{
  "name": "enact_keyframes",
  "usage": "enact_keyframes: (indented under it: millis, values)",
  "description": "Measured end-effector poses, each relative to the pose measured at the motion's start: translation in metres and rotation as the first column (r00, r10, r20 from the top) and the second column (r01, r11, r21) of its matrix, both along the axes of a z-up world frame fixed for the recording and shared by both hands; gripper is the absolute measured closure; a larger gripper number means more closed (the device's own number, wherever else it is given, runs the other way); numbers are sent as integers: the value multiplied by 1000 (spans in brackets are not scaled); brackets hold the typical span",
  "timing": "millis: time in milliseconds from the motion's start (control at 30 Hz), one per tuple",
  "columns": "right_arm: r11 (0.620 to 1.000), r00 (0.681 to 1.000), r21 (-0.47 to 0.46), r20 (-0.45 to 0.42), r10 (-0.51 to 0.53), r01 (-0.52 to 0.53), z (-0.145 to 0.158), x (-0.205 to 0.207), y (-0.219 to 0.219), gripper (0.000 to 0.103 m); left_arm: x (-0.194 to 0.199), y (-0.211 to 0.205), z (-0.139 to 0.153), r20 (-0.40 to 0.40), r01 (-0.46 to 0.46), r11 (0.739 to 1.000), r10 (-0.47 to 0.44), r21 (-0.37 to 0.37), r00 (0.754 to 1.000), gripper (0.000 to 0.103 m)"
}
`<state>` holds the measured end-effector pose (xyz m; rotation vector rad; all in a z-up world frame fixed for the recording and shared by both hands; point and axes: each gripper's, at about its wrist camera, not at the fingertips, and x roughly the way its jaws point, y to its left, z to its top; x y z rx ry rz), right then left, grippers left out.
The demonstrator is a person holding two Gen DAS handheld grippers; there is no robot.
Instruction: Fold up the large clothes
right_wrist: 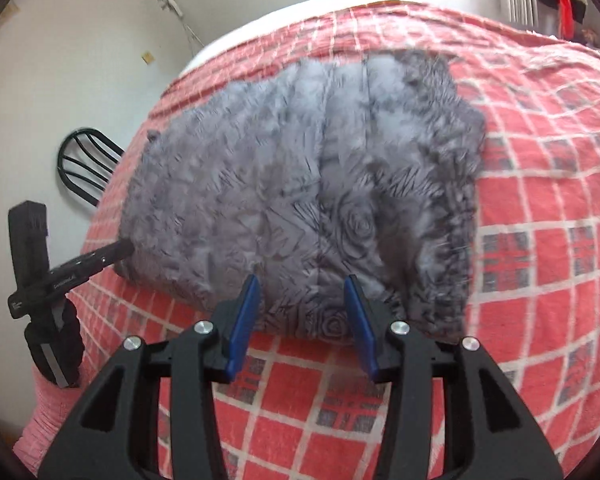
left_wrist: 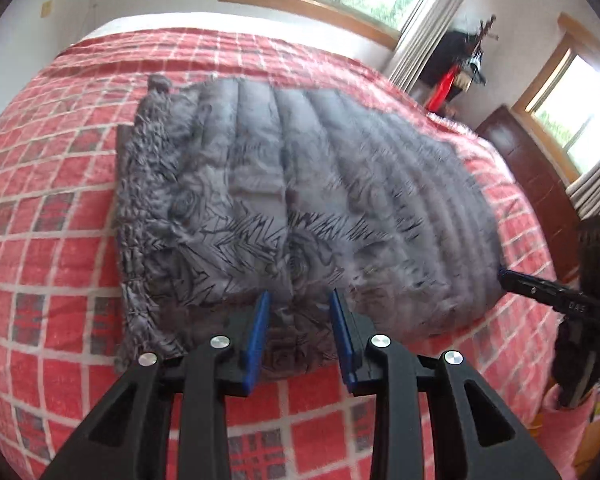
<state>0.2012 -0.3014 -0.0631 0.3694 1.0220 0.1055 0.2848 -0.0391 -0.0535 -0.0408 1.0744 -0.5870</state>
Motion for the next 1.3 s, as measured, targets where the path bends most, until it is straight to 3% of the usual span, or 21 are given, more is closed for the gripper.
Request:
enact_keyframes:
  millis: [67,167,200,300,367,433,533,600,667,733,900,1100,1300]
  values:
    - [1000,998,5,-61,-21,22,-22,7,-3,62,9,0,-19,-57,13,1000,-13,9,998,72]
    - [999,997,36,-74,-19,21,-39,11,-4,62,17,11,-39,-92,6,1000,-6,-3,996,98]
    - [999,997,32,-69,-16,19,-40,10,-4,62,20,18,-42,-117,-5,1000,1,-29,993,100]
    - [999,998,37,-69,-13,16,-38,11,-4,61,23,28,-44,-166,-23,995,7,-96,986,101]
    - [999,998,44,-68,-6,9,-33,9,-6,59,20,27,-40,-164,-21,996,7,-85,987,101]
    - [998,999,58,-38,12,-10,-20,3,-6,53,17,31,-34,-162,-13,997,0,-82,987,96]
    - [996,999,89,45,10,-14,5,-7,-17,42,11,43,-7,-89,-26,996,18,-89,996,69]
    - [995,995,102,98,-33,23,23,-12,-36,32,12,62,15,-11,-62,995,61,-80,998,45]
    - [990,986,106,134,-102,88,33,-13,-61,21,22,79,27,17,-103,992,104,-78,994,32]
    - [980,982,161,134,-136,113,33,-9,-84,12,42,101,28,0,-143,986,143,-82,990,28]
    - [945,986,302,61,-153,128,2,14,-124,12,91,142,-4,-162,-197,958,164,-210,973,27]
    - [922,991,368,6,-134,122,-33,44,-136,12,116,130,-42,-250,-187,928,107,-321,962,27]
    - [909,996,407,-6,-90,85,-59,69,-128,10,139,96,-65,-282,-162,915,56,-370,958,27]
